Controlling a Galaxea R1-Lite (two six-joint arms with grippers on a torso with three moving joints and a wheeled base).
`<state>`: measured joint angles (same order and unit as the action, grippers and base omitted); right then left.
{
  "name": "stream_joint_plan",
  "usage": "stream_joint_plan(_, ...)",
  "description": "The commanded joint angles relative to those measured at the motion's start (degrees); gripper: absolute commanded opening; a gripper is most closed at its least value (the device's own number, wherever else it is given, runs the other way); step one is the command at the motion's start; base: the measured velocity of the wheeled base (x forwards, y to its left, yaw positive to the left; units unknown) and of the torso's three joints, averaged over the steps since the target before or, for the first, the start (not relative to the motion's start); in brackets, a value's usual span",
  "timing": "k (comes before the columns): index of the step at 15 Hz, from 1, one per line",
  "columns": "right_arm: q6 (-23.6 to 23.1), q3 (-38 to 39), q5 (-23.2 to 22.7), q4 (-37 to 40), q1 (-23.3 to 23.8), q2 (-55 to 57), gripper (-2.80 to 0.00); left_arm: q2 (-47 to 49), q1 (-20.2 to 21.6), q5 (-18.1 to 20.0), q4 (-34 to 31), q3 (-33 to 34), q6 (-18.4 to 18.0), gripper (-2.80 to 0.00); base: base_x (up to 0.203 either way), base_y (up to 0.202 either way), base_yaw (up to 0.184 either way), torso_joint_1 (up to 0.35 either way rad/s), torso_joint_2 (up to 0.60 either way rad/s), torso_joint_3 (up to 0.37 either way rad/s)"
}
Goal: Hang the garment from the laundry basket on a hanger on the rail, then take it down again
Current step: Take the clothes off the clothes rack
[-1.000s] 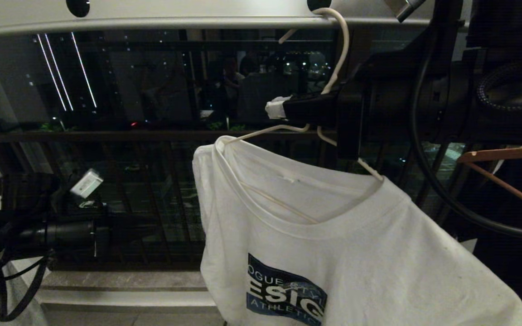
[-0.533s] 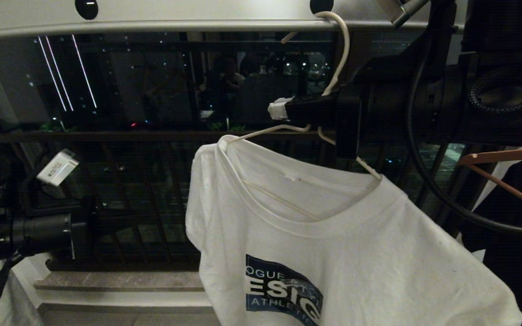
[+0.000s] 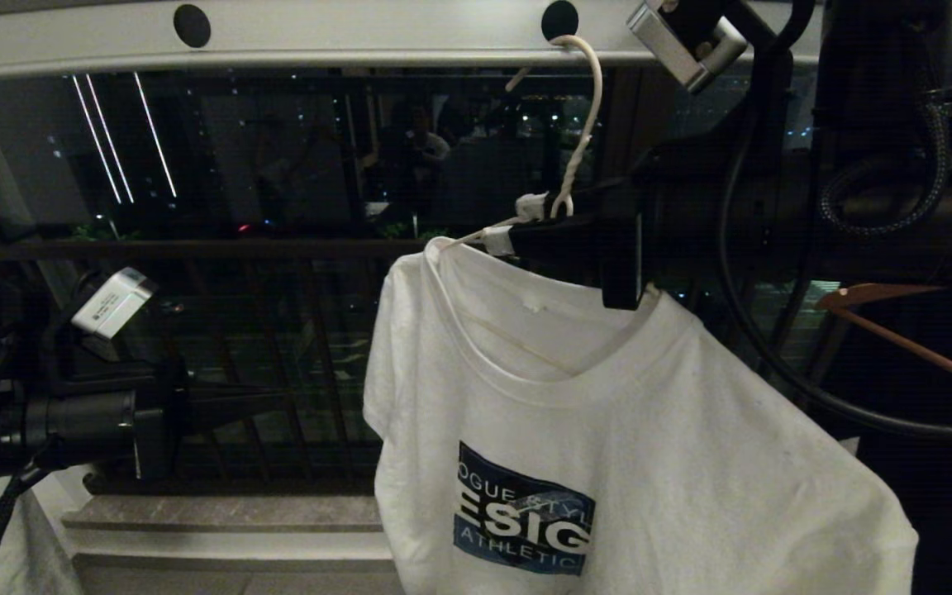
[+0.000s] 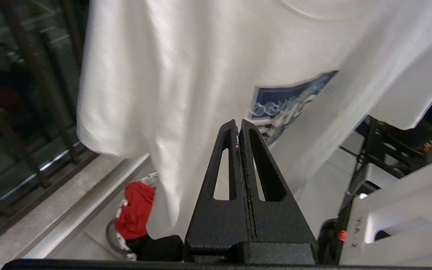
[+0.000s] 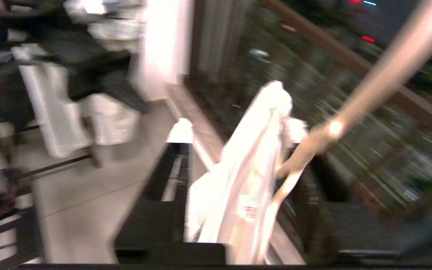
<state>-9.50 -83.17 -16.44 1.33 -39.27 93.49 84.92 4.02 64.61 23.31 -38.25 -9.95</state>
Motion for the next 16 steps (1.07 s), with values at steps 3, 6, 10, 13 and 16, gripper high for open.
stream_joint_plan(3, 0.1, 2.7, 1.7, -0.1, 1.3, -2.9, 0.0, -0.4, -0.2, 0.3, 0.2, 0.1, -0.1, -2.8, 0.0, 0.0, 0.0, 0.0, 0.0, 0.0)
stream_joint_plan(6, 0.1, 5.6, 4.1, -0.2, 1.4, -6.3, 0.0, -0.3, -0.2, 0.3, 0.2, 0.1, -0.1, -2.8, 0.0, 0.0, 0.0, 0.0, 0.0, 0.0)
stream_joint_plan(10, 0.1, 9.7, 9.8, -0.1, 3.2, -10.2, 0.0, -0.2, -0.2, -0.8, 0.3, -0.2, -0.2, -2.8, 0.0, 0.0, 0.0, 0.0, 0.0, 0.0)
stream_joint_plan(13, 0.3, 10.4, 13.6, -0.2, 4.7, -11.2, 0.0, -1.2, -0.2, -0.9, 0.4, -0.1, -0.2, -2.8, 0.0, 0.0, 0.0, 0.0, 0.0, 0.0)
stream_joint_plan(16, 0.3, 10.2, 15.5, -0.2, 5.9, -10.7, 0.0, -2.4, -0.2, -0.9, 0.3, 0.1, -0.2, -2.8, 0.0, 0.0, 0.0, 0.0, 0.0, 0.0)
